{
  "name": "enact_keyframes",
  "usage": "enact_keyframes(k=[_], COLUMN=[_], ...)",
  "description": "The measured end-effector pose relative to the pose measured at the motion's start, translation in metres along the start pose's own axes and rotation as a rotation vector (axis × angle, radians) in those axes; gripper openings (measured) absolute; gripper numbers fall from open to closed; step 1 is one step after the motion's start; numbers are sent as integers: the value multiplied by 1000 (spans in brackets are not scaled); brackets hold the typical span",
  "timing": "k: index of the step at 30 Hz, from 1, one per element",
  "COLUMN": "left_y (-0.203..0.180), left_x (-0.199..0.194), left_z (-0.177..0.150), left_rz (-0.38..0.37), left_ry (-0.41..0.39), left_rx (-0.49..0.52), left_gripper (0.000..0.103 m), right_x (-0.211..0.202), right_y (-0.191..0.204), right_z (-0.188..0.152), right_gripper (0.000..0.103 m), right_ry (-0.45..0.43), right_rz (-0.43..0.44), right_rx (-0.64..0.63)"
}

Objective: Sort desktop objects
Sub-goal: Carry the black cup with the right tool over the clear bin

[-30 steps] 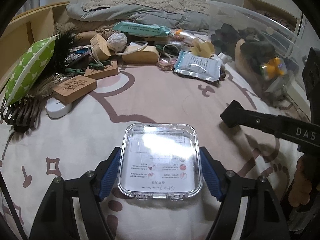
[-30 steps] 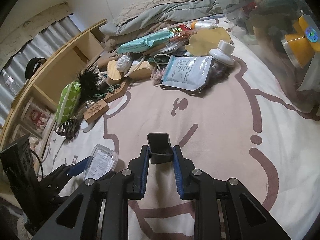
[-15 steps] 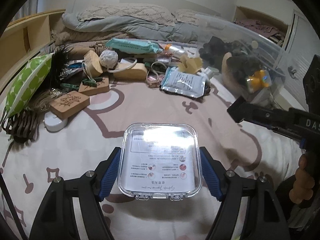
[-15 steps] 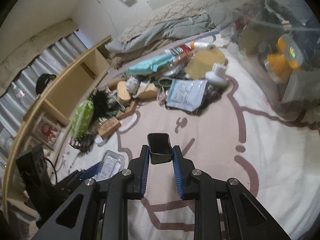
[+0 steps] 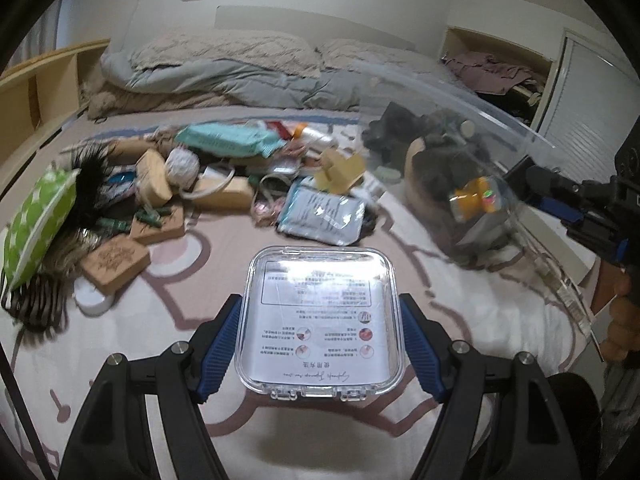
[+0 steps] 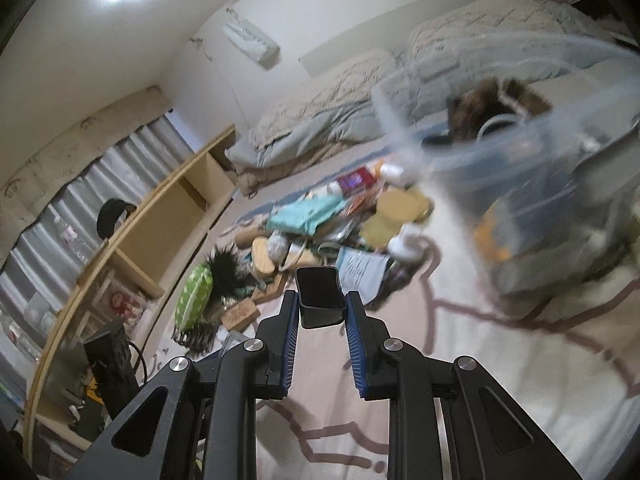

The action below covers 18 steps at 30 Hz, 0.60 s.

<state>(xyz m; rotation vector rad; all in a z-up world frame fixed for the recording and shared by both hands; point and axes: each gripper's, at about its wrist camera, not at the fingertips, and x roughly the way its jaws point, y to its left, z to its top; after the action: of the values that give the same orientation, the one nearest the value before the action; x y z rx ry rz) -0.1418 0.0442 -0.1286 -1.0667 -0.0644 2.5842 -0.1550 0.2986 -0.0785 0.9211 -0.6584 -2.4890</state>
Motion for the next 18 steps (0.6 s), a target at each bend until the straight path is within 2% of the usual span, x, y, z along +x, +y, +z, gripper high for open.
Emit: enact_keyframes(k=[9,18], left_y=[-36,-69], left_x=[-3,4], left_z=[22,34], left_rz=[-72,-122], left_ry=[-30,-44], left_rx=[43,84], left_gripper=[76,76], right_x=[-56,-75], right_y=[-24,-45], right_z=[45,83], right_gripper=[24,24], right_ry=[-86,-116], right_rz=[-45,-117], right_rx=[-17,-30])
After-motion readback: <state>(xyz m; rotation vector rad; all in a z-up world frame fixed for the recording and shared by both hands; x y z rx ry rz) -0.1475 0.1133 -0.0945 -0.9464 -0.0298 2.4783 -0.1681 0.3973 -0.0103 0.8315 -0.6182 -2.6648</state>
